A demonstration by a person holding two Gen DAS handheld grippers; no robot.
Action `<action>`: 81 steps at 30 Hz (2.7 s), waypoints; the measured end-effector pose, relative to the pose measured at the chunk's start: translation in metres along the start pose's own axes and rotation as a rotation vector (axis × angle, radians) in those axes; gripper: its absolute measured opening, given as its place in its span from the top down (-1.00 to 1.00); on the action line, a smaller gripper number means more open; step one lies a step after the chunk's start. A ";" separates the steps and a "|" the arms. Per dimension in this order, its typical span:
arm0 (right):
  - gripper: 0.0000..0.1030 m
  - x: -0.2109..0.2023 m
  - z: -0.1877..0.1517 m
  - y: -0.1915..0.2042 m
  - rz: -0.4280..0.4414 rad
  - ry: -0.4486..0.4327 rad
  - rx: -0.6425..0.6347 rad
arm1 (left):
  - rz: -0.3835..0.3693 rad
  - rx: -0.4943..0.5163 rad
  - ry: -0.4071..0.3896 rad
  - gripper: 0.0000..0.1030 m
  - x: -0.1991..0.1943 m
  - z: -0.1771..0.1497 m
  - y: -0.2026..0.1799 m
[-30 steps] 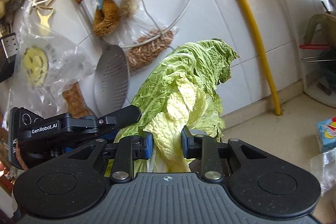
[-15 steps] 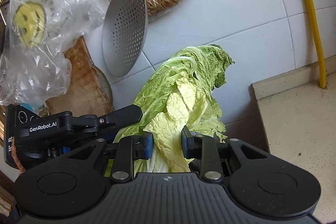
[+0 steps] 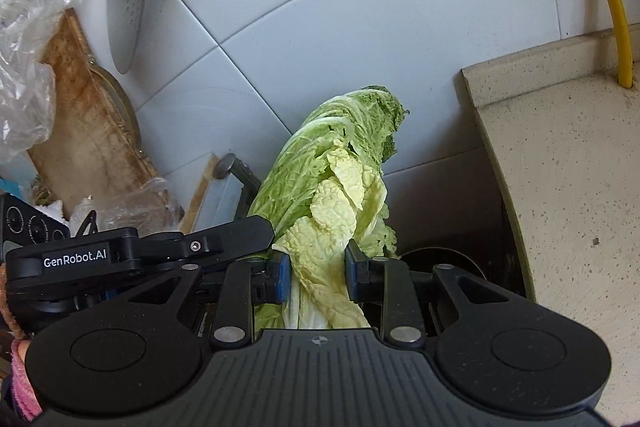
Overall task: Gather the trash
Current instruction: 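Lift and carry both held leaves toward the black trash bin, then open both tools over the bin to drop the leaves, then move both open tools back over the packaging on the counter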
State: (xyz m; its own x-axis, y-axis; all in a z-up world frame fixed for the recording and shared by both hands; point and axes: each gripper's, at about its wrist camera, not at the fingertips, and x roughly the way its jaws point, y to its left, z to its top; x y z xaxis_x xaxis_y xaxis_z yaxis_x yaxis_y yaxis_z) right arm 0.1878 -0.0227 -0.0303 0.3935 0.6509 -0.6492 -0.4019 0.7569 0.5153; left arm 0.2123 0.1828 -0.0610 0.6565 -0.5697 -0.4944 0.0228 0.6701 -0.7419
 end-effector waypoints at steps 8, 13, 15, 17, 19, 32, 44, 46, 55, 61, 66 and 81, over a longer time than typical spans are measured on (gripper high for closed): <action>0.27 0.044 -0.008 -0.029 -0.087 0.072 0.058 | 0.104 -0.018 0.015 0.70 0.015 0.000 0.016; 0.04 0.087 -0.020 -0.053 -0.166 0.178 0.090 | 0.102 -0.014 0.030 0.70 0.018 -0.001 0.018; -0.08 0.092 -0.026 -0.059 -0.209 0.198 0.109 | 0.095 -0.005 0.031 0.70 0.016 0.000 0.017; -0.04 0.087 -0.032 -0.063 -0.205 0.202 0.138 | 0.083 -0.003 0.032 0.70 0.014 0.003 0.015; -0.05 0.078 -0.033 -0.062 -0.199 0.191 0.147 | 0.076 0.001 0.032 0.70 0.015 0.006 0.012; -0.18 -0.033 -0.034 -0.073 -0.242 -0.069 0.206 | -0.016 0.160 0.152 0.70 0.048 -0.004 -0.059; -0.22 -0.128 -0.062 -0.104 -0.390 -0.275 0.313 | -0.142 0.329 0.318 0.70 0.092 -0.042 -0.138; -0.22 -0.143 -0.070 -0.111 -0.419 -0.303 0.340 | -0.161 0.354 0.347 0.70 0.101 -0.051 -0.150; -0.30 -0.218 -0.116 -0.127 -0.546 -0.433 0.421 | -0.229 0.494 0.431 0.69 0.128 -0.094 -0.212; -0.32 -0.249 -0.140 -0.135 -0.596 -0.475 0.462 | -0.256 0.635 0.428 0.67 0.132 -0.116 -0.246; -0.33 -0.264 -0.154 -0.137 -0.653 -0.507 0.503 | -0.301 0.743 0.435 0.61 0.143 -0.117 -0.267; -0.40 -0.281 -0.148 -0.142 -0.830 -0.559 0.583 | -0.430 1.095 0.534 0.40 0.204 -0.117 -0.311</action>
State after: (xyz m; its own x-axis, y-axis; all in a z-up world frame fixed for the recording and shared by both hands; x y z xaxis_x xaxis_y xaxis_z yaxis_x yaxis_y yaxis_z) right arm 0.0121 -0.3220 -0.0035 0.7268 -0.2342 -0.6457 0.5363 0.7808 0.3205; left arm 0.2507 -0.1973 0.0159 0.0671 -0.7840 -0.6171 0.9250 0.2807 -0.2562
